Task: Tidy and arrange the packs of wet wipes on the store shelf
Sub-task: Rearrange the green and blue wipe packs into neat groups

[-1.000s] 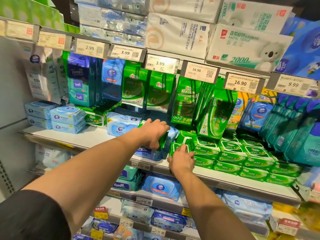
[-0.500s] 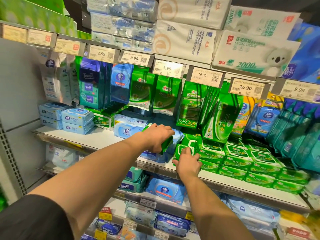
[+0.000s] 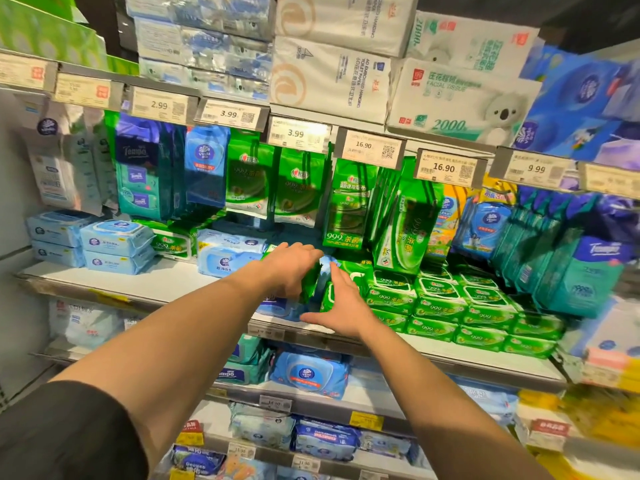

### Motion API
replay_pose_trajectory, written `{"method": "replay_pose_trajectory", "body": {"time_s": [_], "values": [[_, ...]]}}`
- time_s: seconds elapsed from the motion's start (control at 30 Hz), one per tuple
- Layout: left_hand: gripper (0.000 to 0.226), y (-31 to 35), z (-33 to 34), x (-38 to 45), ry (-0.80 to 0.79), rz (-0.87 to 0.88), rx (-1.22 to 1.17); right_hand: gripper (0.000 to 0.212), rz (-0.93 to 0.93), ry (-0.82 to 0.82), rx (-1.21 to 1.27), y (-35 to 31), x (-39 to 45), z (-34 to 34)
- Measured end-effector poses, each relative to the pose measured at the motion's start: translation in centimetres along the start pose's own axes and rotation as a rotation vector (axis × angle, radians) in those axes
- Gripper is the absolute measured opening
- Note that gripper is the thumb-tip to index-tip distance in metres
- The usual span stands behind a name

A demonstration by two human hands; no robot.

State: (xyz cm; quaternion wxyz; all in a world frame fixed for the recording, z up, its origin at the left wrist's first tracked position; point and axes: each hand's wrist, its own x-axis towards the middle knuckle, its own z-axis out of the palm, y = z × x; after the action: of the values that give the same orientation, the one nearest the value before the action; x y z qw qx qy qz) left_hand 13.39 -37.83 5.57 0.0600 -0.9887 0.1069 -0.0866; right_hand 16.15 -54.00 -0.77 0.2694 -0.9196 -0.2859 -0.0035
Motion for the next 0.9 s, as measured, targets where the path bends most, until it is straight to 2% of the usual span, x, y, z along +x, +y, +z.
{"method": "replay_pose_trajectory", "body": {"time_s": [0.1,0.2,0.4,0.5,0.67,0.8,0.9], "values": [[0.102,-0.8,0.0,-0.3,0.027,0.006,-0.162,0.142,-0.017,-0.016,0.111,-2.4,1.7,0.2],[0.102,-2.1,0.0,-1.1,0.056,-0.005,-0.323,0.133,-0.015,0.008,0.141,-3.9,3.2,0.8],[0.113,-6.5,0.9,-3.2,0.017,-0.148,-0.261,0.106,-0.140,-0.013,0.008,-4.4,4.7,1.5],[0.113,-9.0,2.0,-4.3,0.036,-0.253,-0.223,0.099,-0.169,0.020,-0.029,-4.3,4.5,1.6],[0.120,-11.1,3.6,-5.3,-0.047,-0.395,-0.269,0.081,-0.224,0.130,-0.138,-2.8,2.8,0.3],[0.120,-10.2,4.4,-4.4,-0.117,-0.421,-0.367,0.077,-0.080,0.295,-0.161,-0.8,1.3,-1.8],[0.117,-9.3,4.9,-3.4,-0.138,-0.455,-0.372,0.077,0.040,0.337,-0.156,0.1,0.3,-2.8]]}}
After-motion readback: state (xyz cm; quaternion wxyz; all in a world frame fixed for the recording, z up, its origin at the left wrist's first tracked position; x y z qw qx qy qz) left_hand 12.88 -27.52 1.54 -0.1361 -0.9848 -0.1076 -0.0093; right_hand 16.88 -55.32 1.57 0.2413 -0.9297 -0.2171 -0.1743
